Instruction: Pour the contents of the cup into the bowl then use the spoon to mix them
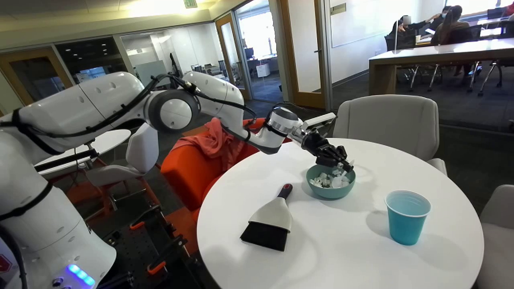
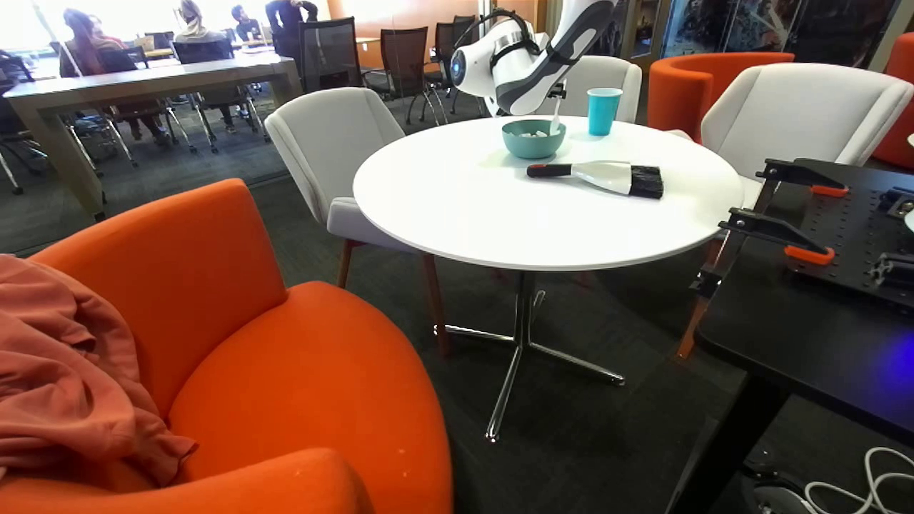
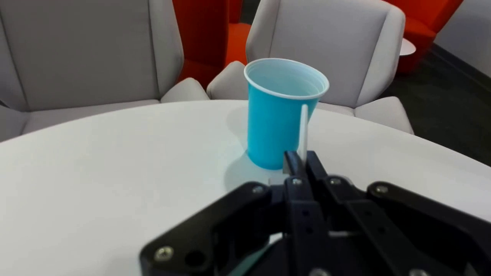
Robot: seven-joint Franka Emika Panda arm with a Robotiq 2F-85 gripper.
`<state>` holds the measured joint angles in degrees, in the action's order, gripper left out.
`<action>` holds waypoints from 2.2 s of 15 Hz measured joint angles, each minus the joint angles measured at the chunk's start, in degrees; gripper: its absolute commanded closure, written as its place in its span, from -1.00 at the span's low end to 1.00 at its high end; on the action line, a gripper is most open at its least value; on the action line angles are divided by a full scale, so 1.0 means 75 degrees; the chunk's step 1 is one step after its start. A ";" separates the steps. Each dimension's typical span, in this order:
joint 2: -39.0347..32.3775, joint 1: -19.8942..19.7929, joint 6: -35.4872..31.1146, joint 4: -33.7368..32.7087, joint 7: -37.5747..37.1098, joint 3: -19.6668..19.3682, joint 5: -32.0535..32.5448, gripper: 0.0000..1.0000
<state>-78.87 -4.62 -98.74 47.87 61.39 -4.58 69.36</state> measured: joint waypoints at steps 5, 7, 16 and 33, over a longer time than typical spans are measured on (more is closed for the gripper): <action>-0.0118 0.0115 -0.0102 -0.0002 -0.0979 -0.0309 0.0215 0.92; -0.0140 0.0132 -0.0238 0.0002 -0.1542 -0.0322 0.0363 0.92; 0.1277 0.0052 -0.2944 0.1567 -0.2655 0.0028 0.0430 0.95; 0.4473 -0.0127 -0.8388 0.7271 0.0065 0.1343 0.0052 0.94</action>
<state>-45.32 -5.57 -161.66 102.40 61.89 5.49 69.75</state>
